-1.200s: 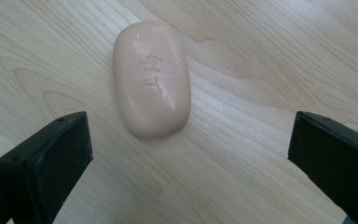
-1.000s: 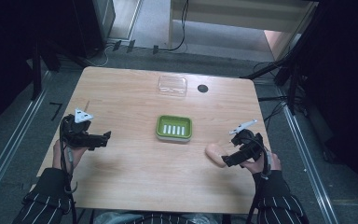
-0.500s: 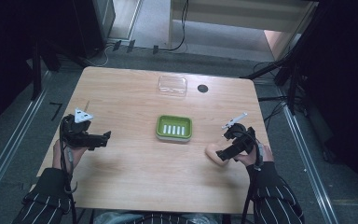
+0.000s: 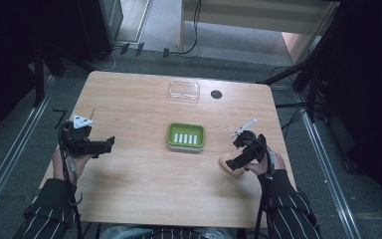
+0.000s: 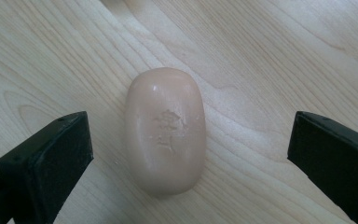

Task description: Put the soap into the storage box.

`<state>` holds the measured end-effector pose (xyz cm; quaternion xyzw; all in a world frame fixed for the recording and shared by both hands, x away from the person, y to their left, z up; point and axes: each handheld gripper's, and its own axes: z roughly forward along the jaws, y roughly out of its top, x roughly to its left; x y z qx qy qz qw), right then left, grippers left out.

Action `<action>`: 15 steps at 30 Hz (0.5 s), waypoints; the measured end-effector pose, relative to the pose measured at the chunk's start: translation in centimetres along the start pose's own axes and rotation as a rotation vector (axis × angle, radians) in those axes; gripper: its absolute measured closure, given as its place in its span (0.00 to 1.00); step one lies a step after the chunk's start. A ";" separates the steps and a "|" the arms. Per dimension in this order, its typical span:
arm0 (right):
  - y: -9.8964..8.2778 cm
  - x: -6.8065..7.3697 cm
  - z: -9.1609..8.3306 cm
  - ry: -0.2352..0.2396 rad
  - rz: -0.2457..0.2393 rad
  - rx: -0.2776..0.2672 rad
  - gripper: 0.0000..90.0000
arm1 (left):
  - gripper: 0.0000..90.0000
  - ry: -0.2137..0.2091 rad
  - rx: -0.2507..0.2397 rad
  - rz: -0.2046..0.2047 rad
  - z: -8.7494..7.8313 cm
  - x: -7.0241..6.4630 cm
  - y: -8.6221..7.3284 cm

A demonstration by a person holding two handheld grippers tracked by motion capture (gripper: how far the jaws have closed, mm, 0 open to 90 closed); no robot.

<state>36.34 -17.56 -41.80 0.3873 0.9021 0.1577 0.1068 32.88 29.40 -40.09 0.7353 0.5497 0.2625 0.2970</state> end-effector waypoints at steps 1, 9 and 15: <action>0.0 0.0 0.1 0.000 -0.006 -0.002 0.00 | 0.00 0.010 0.001 0.001 0.0 -0.1 0.0; 0.0 0.0 0.2 0.012 -0.003 0.003 0.00 | 0.00 -0.080 -0.076 -0.013 -0.5 0.5 0.1; 0.0 0.1 0.6 0.020 -0.014 0.012 0.00 | 0.00 -0.083 -0.037 -0.016 -0.1 0.8 -0.1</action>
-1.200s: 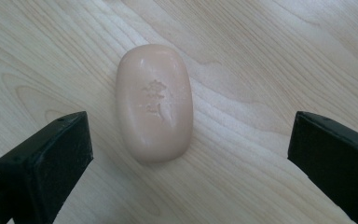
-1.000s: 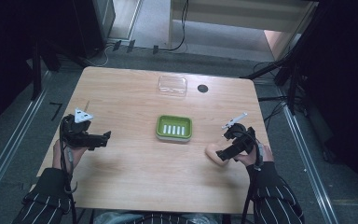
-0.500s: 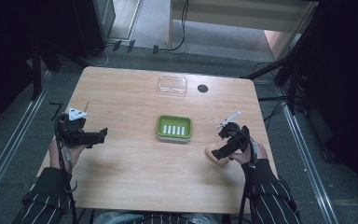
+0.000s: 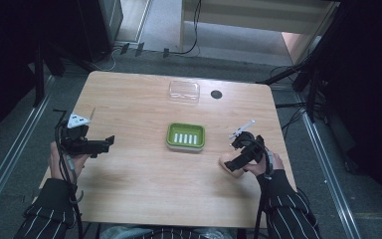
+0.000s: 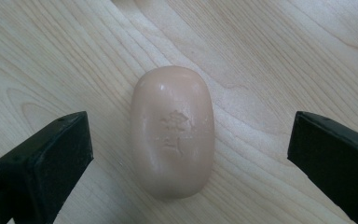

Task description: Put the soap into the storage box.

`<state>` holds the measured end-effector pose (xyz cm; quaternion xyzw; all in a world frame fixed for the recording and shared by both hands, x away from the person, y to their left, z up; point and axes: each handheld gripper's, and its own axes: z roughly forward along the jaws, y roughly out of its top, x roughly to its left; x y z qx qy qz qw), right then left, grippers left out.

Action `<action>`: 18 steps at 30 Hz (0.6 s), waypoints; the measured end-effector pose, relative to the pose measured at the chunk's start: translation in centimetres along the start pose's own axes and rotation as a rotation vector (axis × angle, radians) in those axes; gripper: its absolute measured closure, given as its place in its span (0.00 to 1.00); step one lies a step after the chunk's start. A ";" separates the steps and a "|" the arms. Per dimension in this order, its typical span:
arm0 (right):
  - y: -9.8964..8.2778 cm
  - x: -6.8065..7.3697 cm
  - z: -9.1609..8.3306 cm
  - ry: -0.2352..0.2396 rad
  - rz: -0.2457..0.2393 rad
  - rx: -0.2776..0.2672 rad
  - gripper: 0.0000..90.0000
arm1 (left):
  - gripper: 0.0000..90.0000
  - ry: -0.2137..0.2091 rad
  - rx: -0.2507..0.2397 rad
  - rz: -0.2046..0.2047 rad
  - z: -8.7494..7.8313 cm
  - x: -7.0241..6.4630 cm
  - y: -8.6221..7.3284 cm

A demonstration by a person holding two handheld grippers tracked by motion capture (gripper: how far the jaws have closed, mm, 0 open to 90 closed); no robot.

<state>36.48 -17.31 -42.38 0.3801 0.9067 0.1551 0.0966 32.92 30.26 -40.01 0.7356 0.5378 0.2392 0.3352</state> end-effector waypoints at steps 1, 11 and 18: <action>0.1 0.0 0.1 0.002 0.005 0.004 0.00 | 0.00 0.000 0.003 0.001 0.0 0.0 0.0; 0.5 -0.2 1.3 0.027 -0.011 0.051 0.03 | 0.09 0.109 0.041 -0.041 0.3 -0.2 0.4; 0.7 -0.2 2.6 0.046 -0.037 0.112 0.11 | 0.20 0.220 0.042 -0.135 0.2 0.2 0.3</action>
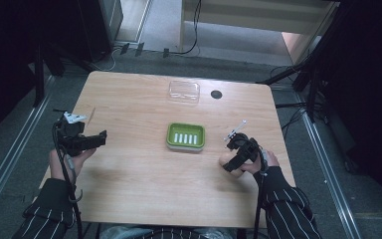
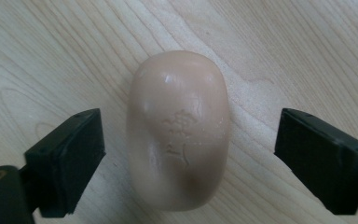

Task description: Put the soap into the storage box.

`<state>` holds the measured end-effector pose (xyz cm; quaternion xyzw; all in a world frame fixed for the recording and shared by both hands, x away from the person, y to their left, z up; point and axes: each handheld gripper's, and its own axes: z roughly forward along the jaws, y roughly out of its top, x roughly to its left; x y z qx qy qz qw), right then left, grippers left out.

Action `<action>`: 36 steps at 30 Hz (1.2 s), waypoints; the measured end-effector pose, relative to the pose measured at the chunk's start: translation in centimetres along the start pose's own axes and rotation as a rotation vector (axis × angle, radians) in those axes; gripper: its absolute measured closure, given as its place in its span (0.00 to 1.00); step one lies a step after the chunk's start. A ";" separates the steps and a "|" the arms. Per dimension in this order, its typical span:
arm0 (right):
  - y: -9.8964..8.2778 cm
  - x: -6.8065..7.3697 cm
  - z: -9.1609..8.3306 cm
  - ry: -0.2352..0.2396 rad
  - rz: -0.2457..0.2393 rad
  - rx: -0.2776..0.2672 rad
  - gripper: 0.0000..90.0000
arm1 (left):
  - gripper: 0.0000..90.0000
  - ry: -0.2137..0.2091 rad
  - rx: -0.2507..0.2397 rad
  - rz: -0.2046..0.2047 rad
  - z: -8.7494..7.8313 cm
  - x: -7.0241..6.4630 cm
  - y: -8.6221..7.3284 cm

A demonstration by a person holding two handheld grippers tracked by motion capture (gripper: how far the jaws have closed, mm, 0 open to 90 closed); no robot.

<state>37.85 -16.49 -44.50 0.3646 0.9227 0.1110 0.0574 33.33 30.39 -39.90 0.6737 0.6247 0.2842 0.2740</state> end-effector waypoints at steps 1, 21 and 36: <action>0.1 0.0 0.2 -0.002 -0.002 0.007 0.13 | 0.24 -0.006 0.006 0.007 0.0 0.0 0.0; 0.6 -0.1 1.9 0.030 -0.022 0.103 0.23 | 0.16 0.000 0.080 0.058 0.8 -1.2 0.0; 1.3 0.2 2.6 0.038 -0.055 0.153 0.35 | 0.16 -0.033 0.092 0.094 0.8 -1.1 -0.1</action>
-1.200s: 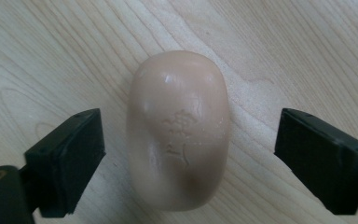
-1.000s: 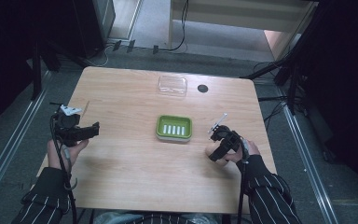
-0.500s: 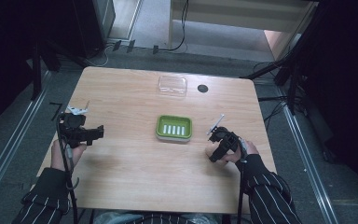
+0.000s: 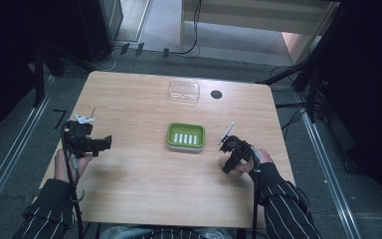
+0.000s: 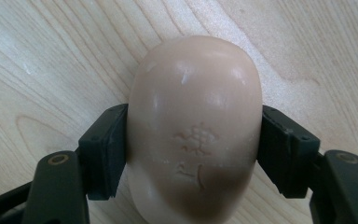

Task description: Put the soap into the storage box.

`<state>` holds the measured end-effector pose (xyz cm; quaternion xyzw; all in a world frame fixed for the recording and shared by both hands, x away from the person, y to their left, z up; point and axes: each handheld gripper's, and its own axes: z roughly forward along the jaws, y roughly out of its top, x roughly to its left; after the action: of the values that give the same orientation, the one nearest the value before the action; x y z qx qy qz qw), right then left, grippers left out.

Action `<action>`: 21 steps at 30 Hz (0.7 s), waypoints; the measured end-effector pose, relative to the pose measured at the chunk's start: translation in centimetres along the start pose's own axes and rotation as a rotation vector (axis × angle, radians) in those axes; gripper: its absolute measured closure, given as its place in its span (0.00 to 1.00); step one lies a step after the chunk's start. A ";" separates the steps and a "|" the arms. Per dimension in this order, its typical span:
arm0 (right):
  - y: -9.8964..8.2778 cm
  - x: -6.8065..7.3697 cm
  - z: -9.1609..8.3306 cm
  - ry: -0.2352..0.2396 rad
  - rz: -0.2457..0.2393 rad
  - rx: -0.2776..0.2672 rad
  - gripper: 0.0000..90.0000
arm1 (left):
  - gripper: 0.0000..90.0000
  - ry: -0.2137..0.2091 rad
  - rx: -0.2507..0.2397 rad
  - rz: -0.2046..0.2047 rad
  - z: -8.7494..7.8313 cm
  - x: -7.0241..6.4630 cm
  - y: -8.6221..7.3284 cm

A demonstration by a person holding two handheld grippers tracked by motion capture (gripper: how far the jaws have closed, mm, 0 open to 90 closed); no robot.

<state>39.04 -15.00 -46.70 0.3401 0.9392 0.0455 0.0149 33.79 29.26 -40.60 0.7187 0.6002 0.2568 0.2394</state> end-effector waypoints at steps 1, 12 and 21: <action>0.0 0.0 0.0 0.001 0.000 0.004 0.35 | 0.16 0.000 0.001 0.005 0.0 0.0 0.0; 0.0 -0.1 0.0 0.002 0.000 0.012 0.36 | 0.16 -0.008 0.000 0.020 0.0 -0.1 -0.1; 0.3 -0.1 0.0 -0.016 -0.026 0.022 0.37 | 0.16 -0.014 0.005 0.028 0.1 -0.1 -0.1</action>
<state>39.27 -14.82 -46.71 0.3284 0.9438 0.0323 0.0192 33.75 29.20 -40.76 0.7294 0.5891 0.2535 0.2382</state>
